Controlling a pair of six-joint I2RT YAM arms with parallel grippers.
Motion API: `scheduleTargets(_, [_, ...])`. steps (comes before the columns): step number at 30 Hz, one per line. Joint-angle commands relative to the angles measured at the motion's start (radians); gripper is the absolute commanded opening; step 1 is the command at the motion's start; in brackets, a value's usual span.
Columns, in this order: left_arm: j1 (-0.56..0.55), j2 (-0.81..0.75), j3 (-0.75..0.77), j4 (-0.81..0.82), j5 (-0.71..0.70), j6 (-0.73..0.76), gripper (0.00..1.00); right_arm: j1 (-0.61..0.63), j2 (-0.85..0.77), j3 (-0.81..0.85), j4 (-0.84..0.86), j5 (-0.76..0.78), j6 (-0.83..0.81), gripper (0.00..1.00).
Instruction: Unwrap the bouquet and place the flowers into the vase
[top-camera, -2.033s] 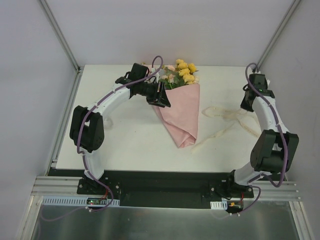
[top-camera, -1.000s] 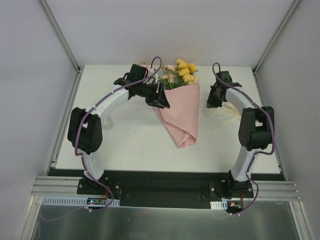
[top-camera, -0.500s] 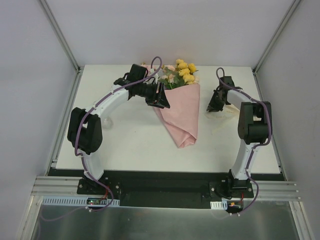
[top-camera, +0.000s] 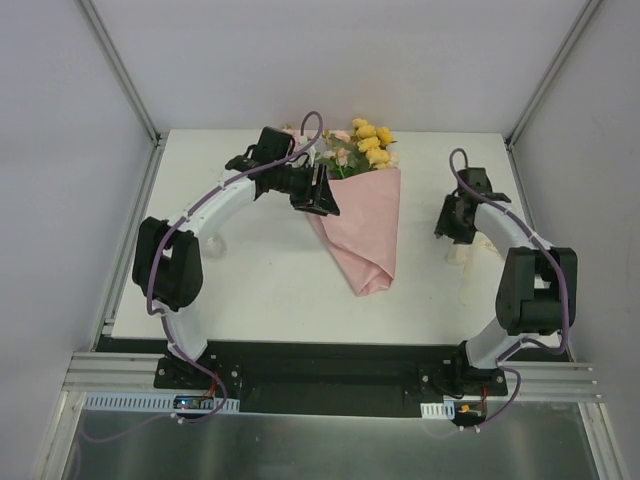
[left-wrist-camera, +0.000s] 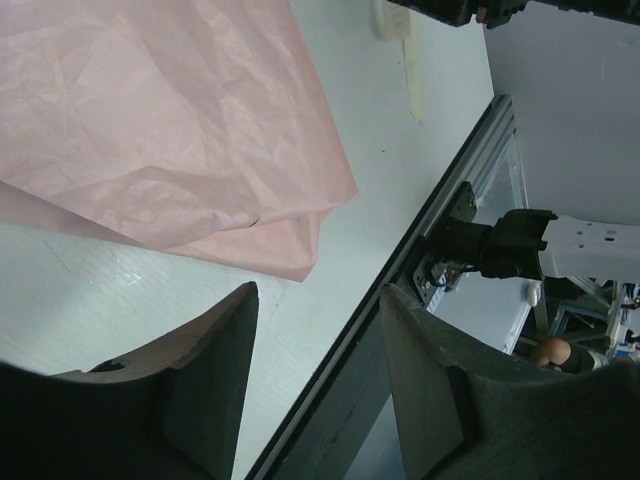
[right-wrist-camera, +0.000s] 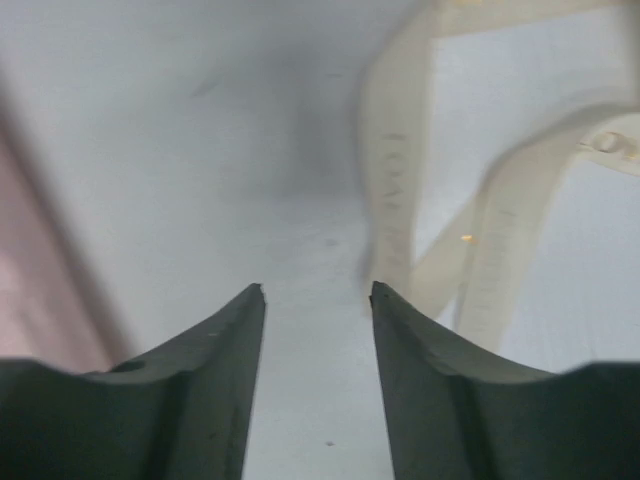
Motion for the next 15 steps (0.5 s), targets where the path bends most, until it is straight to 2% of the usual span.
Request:
scheduleTargets(1, [-0.002,-0.098,-0.004,0.016,-0.007,0.027,0.51,0.187,-0.046,0.097,-0.034,0.003,-0.047,0.54])
scheduleTargets(8, [-0.001,-0.173,-0.037,0.015,-0.176,0.082,0.51,0.414,0.137,0.265,-0.080,0.138,-0.046,0.55])
scheduleTargets(11, [0.009,-0.203,-0.046,0.015,-0.210,0.079,0.50,0.470,0.200,0.328,-0.063,0.136,-0.046,0.55])
scheduleTargets(15, [0.022,-0.238,-0.062,0.030,-0.230,0.070,0.48,0.513,0.269,0.430,-0.061,0.060,-0.021,0.55])
